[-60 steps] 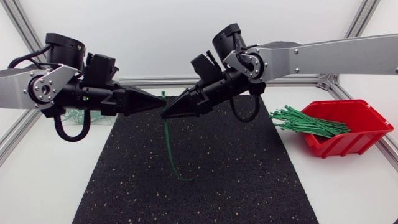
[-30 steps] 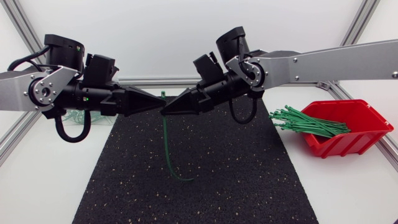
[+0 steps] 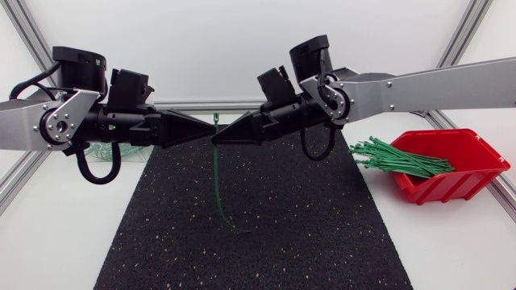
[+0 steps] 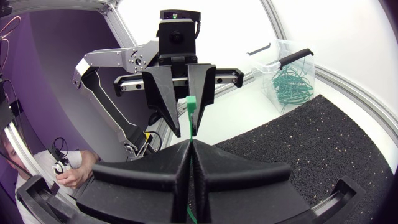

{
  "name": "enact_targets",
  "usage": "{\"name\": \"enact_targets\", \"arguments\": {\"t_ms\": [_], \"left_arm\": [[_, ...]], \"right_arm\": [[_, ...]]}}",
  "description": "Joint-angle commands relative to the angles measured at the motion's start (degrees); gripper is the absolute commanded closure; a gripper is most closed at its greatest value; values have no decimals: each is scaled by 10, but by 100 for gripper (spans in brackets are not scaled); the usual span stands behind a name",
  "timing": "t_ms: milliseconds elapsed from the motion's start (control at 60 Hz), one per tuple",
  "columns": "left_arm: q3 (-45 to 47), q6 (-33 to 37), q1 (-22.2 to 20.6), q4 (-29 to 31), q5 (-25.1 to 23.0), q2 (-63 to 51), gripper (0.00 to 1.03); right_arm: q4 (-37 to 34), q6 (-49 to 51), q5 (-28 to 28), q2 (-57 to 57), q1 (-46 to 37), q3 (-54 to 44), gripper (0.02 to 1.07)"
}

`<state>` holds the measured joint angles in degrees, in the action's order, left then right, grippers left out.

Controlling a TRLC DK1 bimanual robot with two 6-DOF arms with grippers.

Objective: Take a green cable tie from the red box, thread the tail through the head to close it, then place it in the transparent bin on the left.

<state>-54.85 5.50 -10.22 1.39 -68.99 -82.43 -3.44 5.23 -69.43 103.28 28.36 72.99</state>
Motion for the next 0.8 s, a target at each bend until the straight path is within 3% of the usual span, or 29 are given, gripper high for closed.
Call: {"name": "enact_targets", "arguments": {"t_ms": [0,233,433,783], "left_arm": [[15,-22,-2,-12,-10,10,87],[17,-24,-6,-18,-10,9,87],[22,-51,-8,-48,-10,10,87],[29,-86,-7,-91,-10,11,87]], "right_arm": [[12,-21,-7,-10,-4,-15,101],[44,-53,-12,-10,-6,-22,101],[151,-141,-17,-8,-8,-44,101],[155,-146,-19,-2,-7,-45,101]]}}
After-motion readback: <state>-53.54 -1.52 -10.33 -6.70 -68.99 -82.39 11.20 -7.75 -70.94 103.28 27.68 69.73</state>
